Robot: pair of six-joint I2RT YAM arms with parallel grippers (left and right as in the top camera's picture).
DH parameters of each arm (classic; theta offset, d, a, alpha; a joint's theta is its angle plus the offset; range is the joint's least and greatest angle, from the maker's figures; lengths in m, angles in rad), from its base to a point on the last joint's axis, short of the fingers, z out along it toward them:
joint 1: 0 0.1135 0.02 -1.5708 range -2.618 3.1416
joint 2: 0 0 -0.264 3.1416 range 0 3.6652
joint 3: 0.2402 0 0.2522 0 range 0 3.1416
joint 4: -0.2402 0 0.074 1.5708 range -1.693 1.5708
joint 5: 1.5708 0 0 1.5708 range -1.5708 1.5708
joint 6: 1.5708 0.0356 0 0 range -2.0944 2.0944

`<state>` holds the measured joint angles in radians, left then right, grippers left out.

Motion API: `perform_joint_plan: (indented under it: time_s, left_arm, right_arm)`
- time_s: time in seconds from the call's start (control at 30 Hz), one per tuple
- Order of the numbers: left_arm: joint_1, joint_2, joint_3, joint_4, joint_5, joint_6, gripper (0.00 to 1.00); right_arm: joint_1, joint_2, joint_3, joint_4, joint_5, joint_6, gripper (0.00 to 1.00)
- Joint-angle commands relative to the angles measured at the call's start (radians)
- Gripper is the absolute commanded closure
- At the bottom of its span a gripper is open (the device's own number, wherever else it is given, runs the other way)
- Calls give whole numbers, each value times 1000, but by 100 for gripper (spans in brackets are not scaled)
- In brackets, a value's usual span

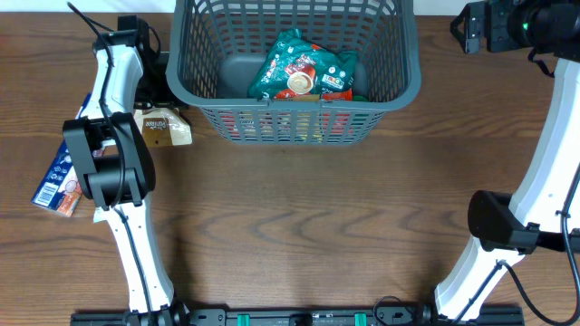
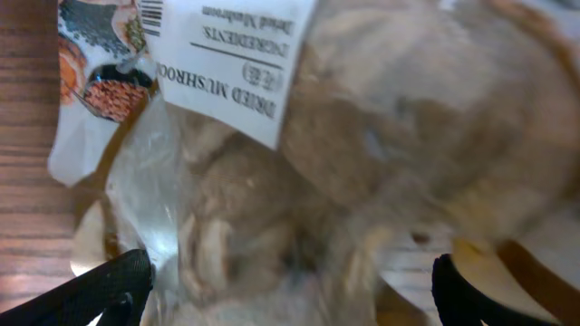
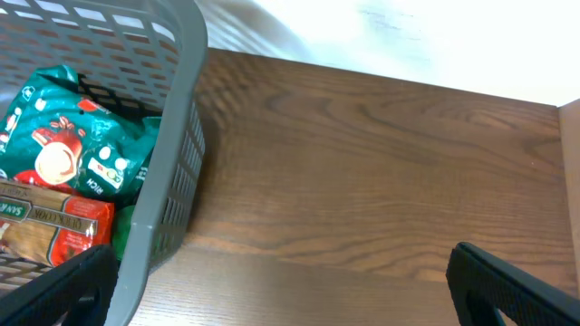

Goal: Pack container
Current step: 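Lower the left gripper onto the dried-mushroom bag and grasp it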

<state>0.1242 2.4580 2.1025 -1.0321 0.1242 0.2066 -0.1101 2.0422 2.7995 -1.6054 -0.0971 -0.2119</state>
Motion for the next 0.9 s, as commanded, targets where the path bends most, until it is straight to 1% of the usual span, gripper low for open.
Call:
perform_joint_plan:
  time_s: [0.0,0.2,0.23,0.27,0.33,0.47,0.53,0.6,0.63,0.77,0.83,0.87]
  left_arm:
    - [6,23,-11,7,-20,-9,1]
    - [6,23,-13,19,-20,-9,1]
    - [6,23,-13,18,-20,-9,0]
    - [6,23,-13,17,-20,-9,3]
    - [6,23,-13,17,-20,-9,12]
    - [6,23,-13,16,-20,-9,41]
    - [6,23,-13,13,-20,-9,44]
    - [6,23,-13,7,-20,-9,56]
    - [6,23,-13,2,-20,-9,59]
    - [6,22,-12,-11,-20,-9,86]
    - [6,22,-12,-21,-20,-9,94]
    - [6,21,-12,-27,-20,-9,94]
  right_arm:
    - [-3,5,-2,-3,-3,-14,1]
    - [-3,5,-2,-3,-3,-29,1]
    - [-3,5,-2,-3,-3,-29,1]
    - [-3,5,-2,-3,-3,-29,1]
    - [-3,5,-2,-3,-3,-29,1]
    - [-3,5,-2,-3,-3,-29,1]
    - [-3,5,-2,-3,-3,-29,1]
    - [-3,5,-2,-3,-3,-29,1]
    - [-3,5,-2,-3,-3,-29,1]
    - [-3,5,-2,-3,-3,-29,1]
    - [-3,5,-2,-3,-3,-29,1]
    - [-3,5,-2,-3,-3,-29,1]
